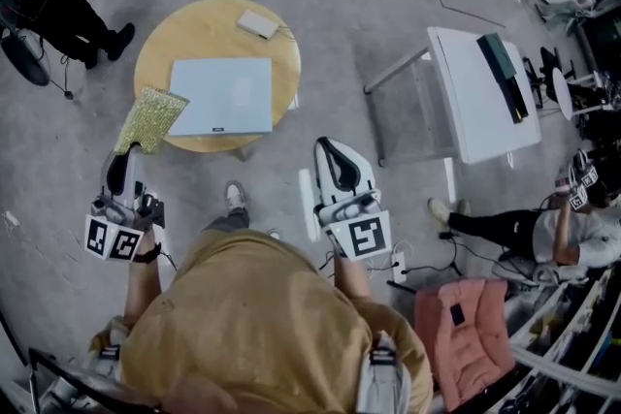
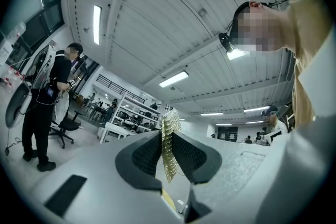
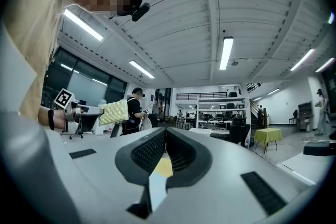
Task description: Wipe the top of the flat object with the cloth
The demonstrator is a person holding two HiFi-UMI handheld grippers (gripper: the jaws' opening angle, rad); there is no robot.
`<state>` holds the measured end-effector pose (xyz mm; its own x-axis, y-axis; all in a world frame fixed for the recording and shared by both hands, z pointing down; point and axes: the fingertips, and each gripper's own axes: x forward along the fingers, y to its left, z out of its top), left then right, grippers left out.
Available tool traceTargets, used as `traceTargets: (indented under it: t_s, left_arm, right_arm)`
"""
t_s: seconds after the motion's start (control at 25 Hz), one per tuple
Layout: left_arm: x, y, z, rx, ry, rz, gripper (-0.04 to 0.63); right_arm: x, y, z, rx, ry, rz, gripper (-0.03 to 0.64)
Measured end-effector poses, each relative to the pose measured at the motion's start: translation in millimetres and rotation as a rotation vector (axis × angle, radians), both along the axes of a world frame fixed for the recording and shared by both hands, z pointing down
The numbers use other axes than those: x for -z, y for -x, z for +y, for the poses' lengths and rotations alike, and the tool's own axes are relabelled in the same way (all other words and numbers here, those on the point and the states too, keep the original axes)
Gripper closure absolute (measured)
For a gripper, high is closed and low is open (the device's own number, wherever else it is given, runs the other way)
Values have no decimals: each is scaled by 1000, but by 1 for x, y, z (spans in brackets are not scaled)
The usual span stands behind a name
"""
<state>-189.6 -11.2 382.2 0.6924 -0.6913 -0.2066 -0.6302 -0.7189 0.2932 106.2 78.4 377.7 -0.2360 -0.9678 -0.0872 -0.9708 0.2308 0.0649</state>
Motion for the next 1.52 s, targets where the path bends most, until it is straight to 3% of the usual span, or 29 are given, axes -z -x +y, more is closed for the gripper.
traceTargets:
  t_s: [0.32,0.72,1.24,1.36,1.52]
  left_arm:
    - [-4,-3,-65,-48,11,16,534]
    - [-10,-8,-94,-103,42,20,534]
    - [-20,-49,-94,-35,84,25,534]
    - [-37,-65,-91,-33,154,72,534]
    - [-102,-94,-93,-22,329,124,534]
  right_arm:
    - [7,9,-60,-20,-10,19,617]
    - [11,21,-92,-26,-2,14,615]
    - [9,-19,-125,76,-21,-6,615]
    - [11,-28,-137,114,-27,-26,615]
    - [11,-32,-142,155,-29,-44,615]
